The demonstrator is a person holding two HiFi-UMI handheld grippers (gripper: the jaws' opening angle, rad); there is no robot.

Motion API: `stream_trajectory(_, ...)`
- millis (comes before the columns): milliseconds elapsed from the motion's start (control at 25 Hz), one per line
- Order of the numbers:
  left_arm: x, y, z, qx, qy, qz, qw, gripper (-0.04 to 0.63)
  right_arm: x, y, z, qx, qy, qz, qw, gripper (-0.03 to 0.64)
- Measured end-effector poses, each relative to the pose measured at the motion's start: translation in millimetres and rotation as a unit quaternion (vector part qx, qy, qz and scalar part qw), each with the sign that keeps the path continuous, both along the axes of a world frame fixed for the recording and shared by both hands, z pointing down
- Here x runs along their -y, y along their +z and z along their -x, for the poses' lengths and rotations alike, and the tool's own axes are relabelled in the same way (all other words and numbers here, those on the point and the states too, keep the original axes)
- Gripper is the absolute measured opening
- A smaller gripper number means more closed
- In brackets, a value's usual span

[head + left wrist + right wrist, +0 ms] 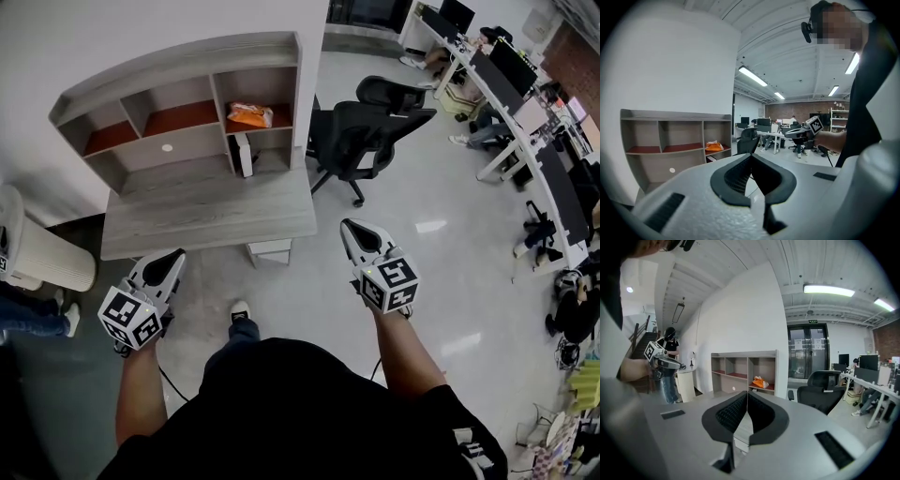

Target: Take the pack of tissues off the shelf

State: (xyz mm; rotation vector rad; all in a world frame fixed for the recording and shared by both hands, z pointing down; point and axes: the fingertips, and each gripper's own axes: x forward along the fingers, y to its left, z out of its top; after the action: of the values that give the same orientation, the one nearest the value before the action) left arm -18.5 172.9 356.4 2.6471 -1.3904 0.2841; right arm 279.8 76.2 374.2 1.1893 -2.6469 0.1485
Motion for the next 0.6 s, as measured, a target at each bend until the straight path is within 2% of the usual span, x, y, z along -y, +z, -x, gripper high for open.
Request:
stream_trajectory(280, 33, 5, 6, -0.009, 0.020, -0.002, 0.9998, 0.017, 17, 5, 4, -0.012, 0.016, 0.006, 1.000, 0.010)
stream_trajectory(600, 80, 18, 43, -0.018, 0.026, 0.008, 0.9995, 0.017, 57, 14, 32, -0.025, 0.031, 0.017, 0.999, 0.011)
